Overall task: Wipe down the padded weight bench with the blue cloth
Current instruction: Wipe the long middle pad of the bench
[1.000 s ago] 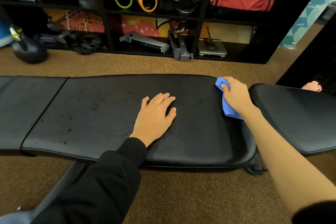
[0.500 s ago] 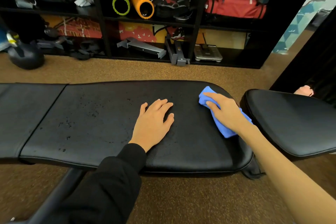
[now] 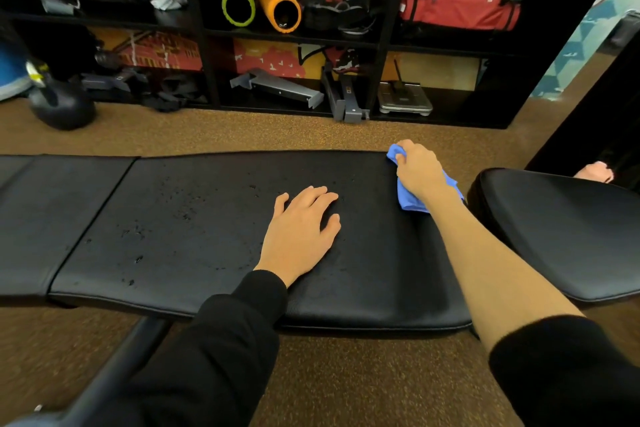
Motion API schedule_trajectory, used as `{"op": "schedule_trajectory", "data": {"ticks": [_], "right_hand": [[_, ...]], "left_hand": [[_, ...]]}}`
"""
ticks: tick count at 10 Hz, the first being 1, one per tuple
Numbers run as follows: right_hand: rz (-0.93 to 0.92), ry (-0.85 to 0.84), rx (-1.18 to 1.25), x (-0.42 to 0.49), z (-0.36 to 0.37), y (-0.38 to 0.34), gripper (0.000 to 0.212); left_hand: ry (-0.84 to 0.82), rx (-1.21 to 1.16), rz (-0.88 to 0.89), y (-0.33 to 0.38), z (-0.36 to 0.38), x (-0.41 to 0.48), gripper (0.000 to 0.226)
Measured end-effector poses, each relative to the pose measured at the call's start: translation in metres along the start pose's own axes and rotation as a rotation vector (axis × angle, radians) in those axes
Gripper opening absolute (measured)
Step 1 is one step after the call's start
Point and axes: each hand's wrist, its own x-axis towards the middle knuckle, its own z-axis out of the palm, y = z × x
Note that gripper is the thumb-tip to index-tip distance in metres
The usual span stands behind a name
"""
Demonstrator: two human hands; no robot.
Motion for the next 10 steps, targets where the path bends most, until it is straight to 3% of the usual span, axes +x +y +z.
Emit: {"op": "schedule_trajectory", "data": {"ticks": [3, 5, 7, 10], "right_hand": [[-0.236, -0.074, 0.126, -0.066, -0.01, 0.009, 0.037], [-0.187, -0.028, 0.078, -0.044, -0.013, 0.026, 0.031], [-0.054, -0.044, 0.091, -0.001, 0.001, -0.003, 0.034], [-0.228, -0.134, 0.186, -0.034, 0.004, -0.013, 0.034]], "left_hand": [[-0.002, -0.011, 0.001, 0.0, -0.001, 0.0, 0.043], [0.007, 0.001, 0.006, -0.001, 0.001, -0.001, 0.044], [0.02, -0.024, 0.004, 0.0, 0.0, 0.0, 0.042], [0.026, -0.049, -0.006, -0.002, 0.001, 0.0, 0.042]]}}
